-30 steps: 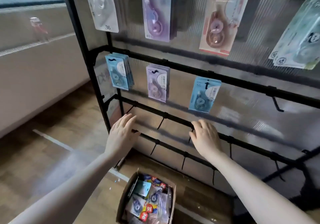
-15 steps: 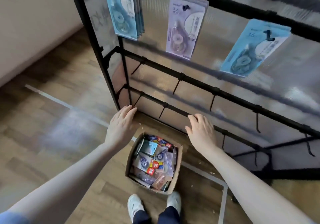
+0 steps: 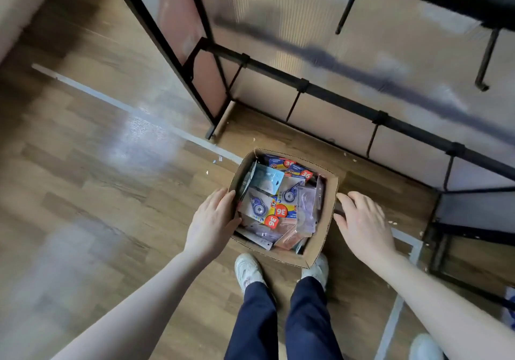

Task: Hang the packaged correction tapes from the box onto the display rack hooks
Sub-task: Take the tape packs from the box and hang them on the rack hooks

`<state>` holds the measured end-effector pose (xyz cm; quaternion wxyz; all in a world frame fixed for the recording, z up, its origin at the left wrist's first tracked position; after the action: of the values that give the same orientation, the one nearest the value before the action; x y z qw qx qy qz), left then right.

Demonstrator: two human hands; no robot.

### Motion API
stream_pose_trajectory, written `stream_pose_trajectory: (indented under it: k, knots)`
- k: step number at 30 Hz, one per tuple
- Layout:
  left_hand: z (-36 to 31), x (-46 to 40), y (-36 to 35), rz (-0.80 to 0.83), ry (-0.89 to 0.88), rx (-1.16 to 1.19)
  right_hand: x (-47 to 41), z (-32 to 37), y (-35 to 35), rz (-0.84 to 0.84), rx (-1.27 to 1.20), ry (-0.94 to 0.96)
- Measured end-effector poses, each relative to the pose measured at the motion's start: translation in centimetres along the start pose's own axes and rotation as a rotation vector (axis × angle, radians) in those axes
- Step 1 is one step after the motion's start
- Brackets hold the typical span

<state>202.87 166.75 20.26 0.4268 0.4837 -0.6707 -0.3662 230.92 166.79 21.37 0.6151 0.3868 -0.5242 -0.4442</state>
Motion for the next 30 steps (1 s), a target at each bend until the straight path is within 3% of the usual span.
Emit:
stream_pose_trajectory:
  k: [11, 19, 26, 30]
  knots:
    - [2.7, -3.7, -15.4, 0.205, -0.115, -0.076, -3.3, -4.3, -14.2, 0.113, 0.030, -0.027]
    - [3.4, -6.1, -25.4, 0.457, -0.210, -0.209, -5.7, -5.3, -20.3, 0.166, -0.001, -0.012]
    - [3.1, -7.2, -31.2, 0.570, -0.485, -0.427, -6.8, -6.0, -24.2, 0.171, -0.069, 0.021]
    - [2.7, -8.5, -33.7, 0.562, -0.587, -0.514, -7.7, -6.7, -25.1, 0.050, -0.022, 0.083]
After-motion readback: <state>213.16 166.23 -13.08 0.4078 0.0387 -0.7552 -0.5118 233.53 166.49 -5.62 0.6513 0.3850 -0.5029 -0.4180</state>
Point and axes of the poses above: each hand's wrist, its own x-axis away from the middle knuckle, its own y-axis out of the back of the hand, z = x × y, the point moved 6 cm from there along -x, towards the middle knuckle, and after that the axes turned 3 degrees about -z, right-handed, at the moved point
